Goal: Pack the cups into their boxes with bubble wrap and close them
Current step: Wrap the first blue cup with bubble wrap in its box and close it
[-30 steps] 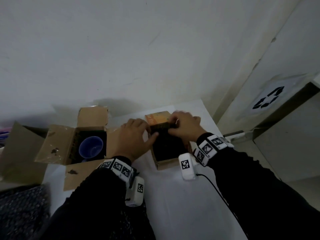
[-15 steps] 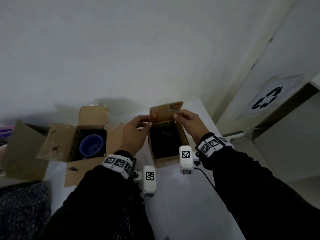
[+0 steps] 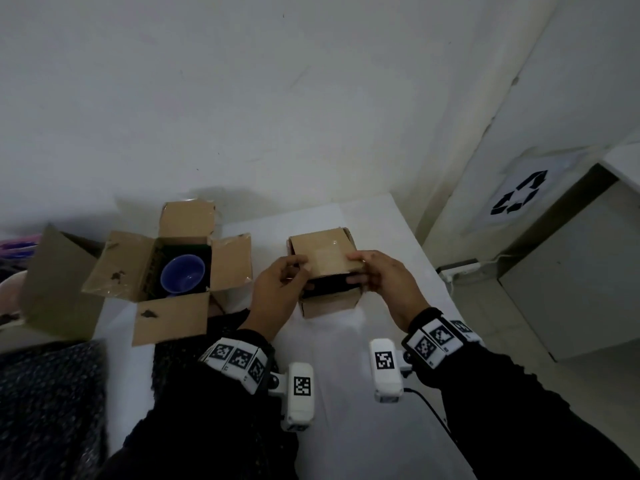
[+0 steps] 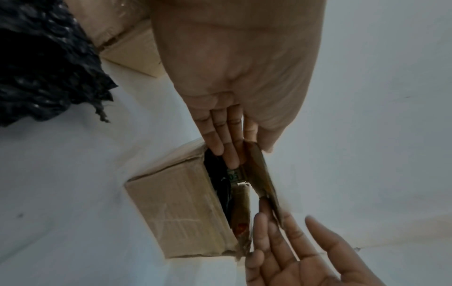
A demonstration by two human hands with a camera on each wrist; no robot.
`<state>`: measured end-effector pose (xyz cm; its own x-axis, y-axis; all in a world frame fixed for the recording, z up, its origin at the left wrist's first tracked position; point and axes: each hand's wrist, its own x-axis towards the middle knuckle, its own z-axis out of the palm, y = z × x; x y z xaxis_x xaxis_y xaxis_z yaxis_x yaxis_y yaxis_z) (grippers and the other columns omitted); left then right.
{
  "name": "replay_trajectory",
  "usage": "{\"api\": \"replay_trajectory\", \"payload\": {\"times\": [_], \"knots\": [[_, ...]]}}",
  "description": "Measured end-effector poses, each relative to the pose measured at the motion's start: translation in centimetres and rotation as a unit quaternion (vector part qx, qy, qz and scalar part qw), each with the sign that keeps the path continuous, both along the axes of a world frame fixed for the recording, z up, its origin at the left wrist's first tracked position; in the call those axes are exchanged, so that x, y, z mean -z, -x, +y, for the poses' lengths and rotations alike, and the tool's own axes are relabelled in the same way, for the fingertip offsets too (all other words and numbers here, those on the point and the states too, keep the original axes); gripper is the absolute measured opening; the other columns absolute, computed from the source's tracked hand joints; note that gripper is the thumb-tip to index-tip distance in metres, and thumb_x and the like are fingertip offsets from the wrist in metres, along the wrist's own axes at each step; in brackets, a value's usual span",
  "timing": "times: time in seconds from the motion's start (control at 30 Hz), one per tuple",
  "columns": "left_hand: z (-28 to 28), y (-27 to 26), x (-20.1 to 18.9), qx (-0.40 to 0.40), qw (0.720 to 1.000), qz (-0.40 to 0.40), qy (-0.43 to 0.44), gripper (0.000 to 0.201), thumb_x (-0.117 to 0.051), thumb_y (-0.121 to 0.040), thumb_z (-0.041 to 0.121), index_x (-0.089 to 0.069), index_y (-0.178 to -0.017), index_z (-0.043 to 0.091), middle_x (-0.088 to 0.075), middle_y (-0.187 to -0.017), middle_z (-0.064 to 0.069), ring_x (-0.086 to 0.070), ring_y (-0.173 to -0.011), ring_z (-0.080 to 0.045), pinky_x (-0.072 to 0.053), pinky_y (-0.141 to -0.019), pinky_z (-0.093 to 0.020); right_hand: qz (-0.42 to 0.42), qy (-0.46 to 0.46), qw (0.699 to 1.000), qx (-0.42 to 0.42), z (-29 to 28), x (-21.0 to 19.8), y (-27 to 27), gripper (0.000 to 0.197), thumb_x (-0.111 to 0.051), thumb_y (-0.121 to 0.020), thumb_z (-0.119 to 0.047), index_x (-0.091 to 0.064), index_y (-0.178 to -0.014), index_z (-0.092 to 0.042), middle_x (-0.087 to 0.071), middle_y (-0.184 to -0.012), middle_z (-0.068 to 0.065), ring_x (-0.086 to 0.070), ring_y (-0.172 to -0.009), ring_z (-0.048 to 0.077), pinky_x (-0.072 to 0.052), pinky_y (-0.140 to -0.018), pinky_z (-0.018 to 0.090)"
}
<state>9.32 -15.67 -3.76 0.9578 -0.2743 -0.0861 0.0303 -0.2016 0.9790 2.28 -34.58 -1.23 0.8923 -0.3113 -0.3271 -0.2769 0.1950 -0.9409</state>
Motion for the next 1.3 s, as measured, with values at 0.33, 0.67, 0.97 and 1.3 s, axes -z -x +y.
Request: {"api": "replay_trajectory", "payload": {"times": [0.33, 0.67, 0.97, 1.3], "knots": [[0.2, 1.6, 1.3, -0.022, 0.997, -0.037, -0.061, 0.016, -0.073, -0.086, 0.02, -0.066, -0.098, 0.026, -0.071, -0.084, -0.007, -0.07, -0.078, -0.022, -0.059, -0.073, -0.037, 0.026, -0.007, 0.998, 0.058, 3.2, 0.7, 1.7, 0.045, -0.077, -0.082, -0.011, -0.04, -0.108, -0.011, -0.07, -0.096, 0.021, -0.071, -0.065, 0.024, -0.056, -0.06, 0.029], [0.8, 2.1, 2.8, 0.112, 0.914, -0.259, -0.291, 0.037, -0.064, -0.09, 0.014, -0.062, -0.125, 0.024, -0.033, -0.146, -0.012, -0.037, -0.127, -0.035, -0.042, -0.101, -0.043, 0.037, 0.073, 0.995, 0.058, 3.4, 3.7, 2.2, 0.047, -0.077, -0.08, -0.006, -0.034, -0.098, -0.014, -0.069, -0.083, 0.015, -0.069, -0.058, 0.02, -0.053, -0.055, 0.03], [1.3, 0.9, 3.3, 0.151, 0.917, -0.247, -0.274, 0.04, -0.056, -0.084, 0.036, -0.062, -0.123, 0.027, -0.026, -0.15, -0.012, -0.033, -0.133, -0.037, -0.037, -0.109, -0.051, 0.007, 0.273, 0.962, 0.022, 2.3, 7.2, 1.9, 0.048, -0.072, -0.078, -0.009, -0.031, -0.085, -0.033, -0.063, -0.065, 0.004, -0.067, -0.058, 0.025, -0.057, -0.06, 0.042], [0.7, 1.9, 3.9, 0.135, 0.923, -0.253, -0.256, 0.049, -0.051, -0.083, 0.056, -0.058, -0.122, 0.028, -0.019, -0.154, -0.005, -0.029, -0.135, -0.032, -0.033, -0.098, -0.033, -0.122, 0.372, 0.92, -0.023, -1.3, 6.6, 1.8, 0.049, -0.074, -0.075, -0.028, -0.045, -0.113, -0.02, -0.052, -0.107, -0.004, -0.052, -0.094, 0.013, -0.04, -0.075, 0.019]]}}
